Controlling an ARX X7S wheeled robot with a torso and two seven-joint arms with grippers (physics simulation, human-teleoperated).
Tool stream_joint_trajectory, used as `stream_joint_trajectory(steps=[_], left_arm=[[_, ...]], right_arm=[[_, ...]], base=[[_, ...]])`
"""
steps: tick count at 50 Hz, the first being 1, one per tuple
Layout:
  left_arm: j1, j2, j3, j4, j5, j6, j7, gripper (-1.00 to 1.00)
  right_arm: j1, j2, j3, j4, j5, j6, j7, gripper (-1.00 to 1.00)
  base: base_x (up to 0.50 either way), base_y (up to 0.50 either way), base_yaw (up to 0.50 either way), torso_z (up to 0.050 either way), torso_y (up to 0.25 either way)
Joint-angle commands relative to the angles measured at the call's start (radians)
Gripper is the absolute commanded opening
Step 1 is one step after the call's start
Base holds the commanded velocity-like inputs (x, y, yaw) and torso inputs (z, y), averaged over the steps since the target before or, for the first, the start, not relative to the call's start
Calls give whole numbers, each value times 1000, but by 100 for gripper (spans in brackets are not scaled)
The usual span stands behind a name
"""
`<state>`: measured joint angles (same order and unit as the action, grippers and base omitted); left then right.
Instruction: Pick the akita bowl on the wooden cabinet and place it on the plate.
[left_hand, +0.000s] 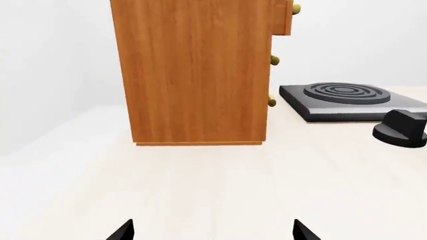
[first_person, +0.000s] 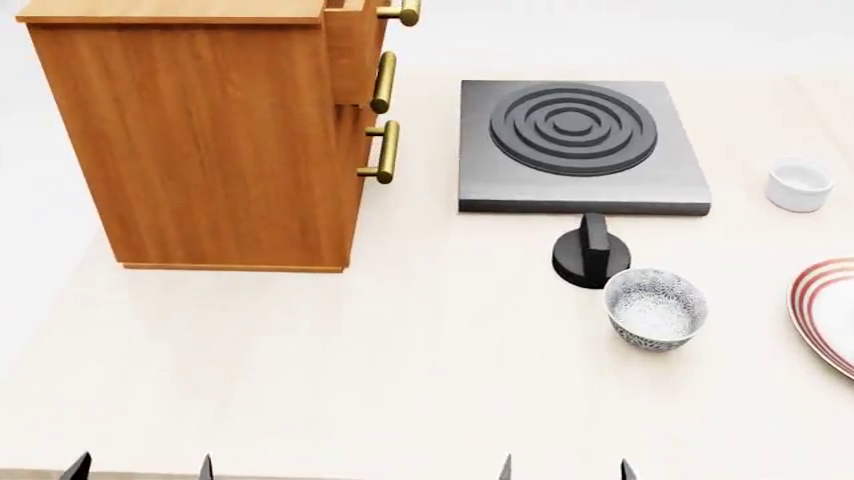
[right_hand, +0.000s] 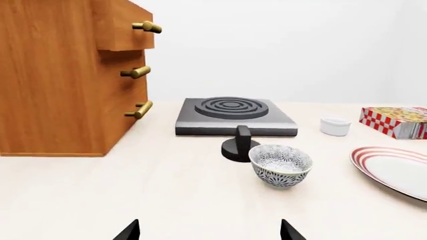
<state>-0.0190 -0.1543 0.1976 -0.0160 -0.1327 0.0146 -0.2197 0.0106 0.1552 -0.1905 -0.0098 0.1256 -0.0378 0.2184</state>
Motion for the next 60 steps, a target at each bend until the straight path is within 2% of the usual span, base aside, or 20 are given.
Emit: stream_joint_trajectory(steps=[1,3,7,9,16,21,36,44,53,57,60], left_arm=[[28,-13,-7,63,-74,65,43,100],[26,-16,-14,103,-87,19,27,100],[29,-20,0,126,85,59,-82,100],[34,-24,-11,197,8,-26,-55,100],[48,-44,24,347,56,-130,-77,100],[58,-59,6,470,35,-197,-90,100],[70,-101,-18,662,-2,-268,-108,100],[77,-116,-30,734,-18,-296,-120,100],[83,-132,-47,820,-36,-335,-137,100],[84,-138,-51,847,-38,-348,-144,100],[84,-141,-52,860,-38,-353,-149,100]], right_arm=[[-17,3,13,-96,29,55,34,100],[-27,9,17,-146,32,73,44,100],[-40,16,25,-221,37,109,66,100],[-46,23,25,-270,34,138,78,100],[-71,48,23,-430,34,202,96,100],[-80,64,9,-517,39,236,100,100],[-85,114,-39,-850,-1,385,139,100],[-68,124,-55,-986,38,471,141,100],[-58,158,-100,-1035,-8,512,165,100],[-37,222,-147,-1037,24,490,244,100],[11,324,-224,-1037,75,465,371,100]], base=[[0,0,0,0,0],[0,0,0,0,0],[0,0,0,0,0],[0,0,0,0,0],[0,0,0,0,0],[0,0,0,0,0],[0,0,0,0,0],[0,0,0,0,0],[0,0,0,0,0],[0,0,0,0,0],[0,0,0,0,0]])
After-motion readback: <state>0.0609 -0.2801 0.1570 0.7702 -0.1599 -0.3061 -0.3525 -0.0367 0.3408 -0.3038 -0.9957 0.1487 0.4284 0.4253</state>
